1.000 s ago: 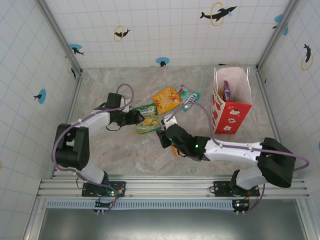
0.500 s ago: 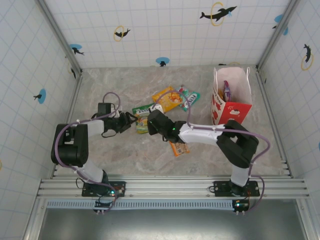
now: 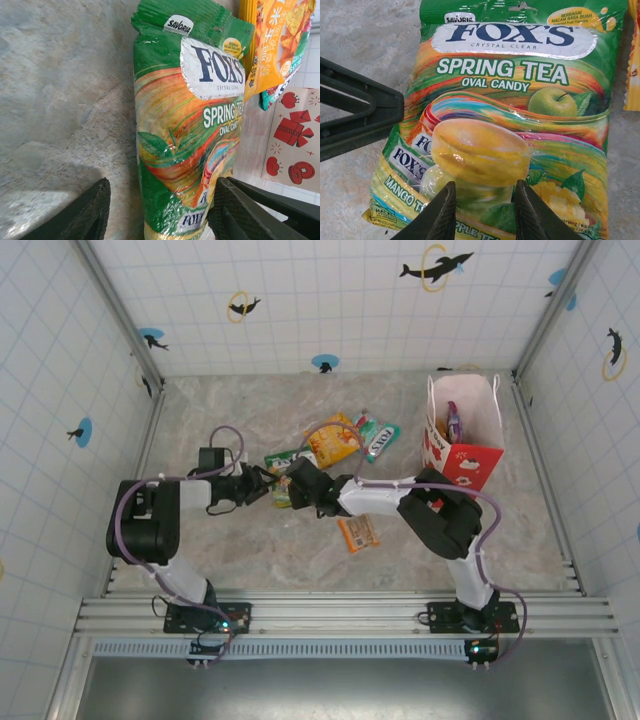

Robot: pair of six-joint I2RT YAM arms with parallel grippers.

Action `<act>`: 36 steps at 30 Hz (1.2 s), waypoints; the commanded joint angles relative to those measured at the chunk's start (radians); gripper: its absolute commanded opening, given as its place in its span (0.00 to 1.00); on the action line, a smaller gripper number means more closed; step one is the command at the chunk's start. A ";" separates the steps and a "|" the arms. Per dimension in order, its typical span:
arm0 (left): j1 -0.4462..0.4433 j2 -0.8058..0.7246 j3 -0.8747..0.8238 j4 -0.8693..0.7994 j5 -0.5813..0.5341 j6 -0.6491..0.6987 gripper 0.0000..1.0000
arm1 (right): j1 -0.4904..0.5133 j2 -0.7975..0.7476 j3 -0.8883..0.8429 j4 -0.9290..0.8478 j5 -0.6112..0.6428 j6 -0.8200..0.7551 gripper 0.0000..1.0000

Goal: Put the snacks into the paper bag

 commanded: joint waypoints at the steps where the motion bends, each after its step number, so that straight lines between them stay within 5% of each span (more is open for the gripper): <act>1: -0.035 0.046 0.015 -0.009 -0.008 -0.018 0.55 | -0.002 0.036 0.040 -0.013 -0.039 0.022 0.32; 11: -0.089 0.086 0.076 -0.013 -0.023 -0.010 0.38 | -0.007 0.030 0.002 0.004 -0.051 0.036 0.31; 21: -0.092 0.016 0.118 -0.150 -0.074 0.150 0.23 | 0.012 -0.131 -0.145 0.132 0.027 0.016 0.38; 31: -0.094 -0.226 0.056 -0.262 -0.142 0.297 0.11 | 0.067 -0.392 -0.354 0.259 0.077 -0.043 0.40; 36: -0.093 -0.362 0.028 -0.251 -0.083 0.361 0.07 | 0.095 -0.537 -0.482 0.364 0.078 -0.079 0.41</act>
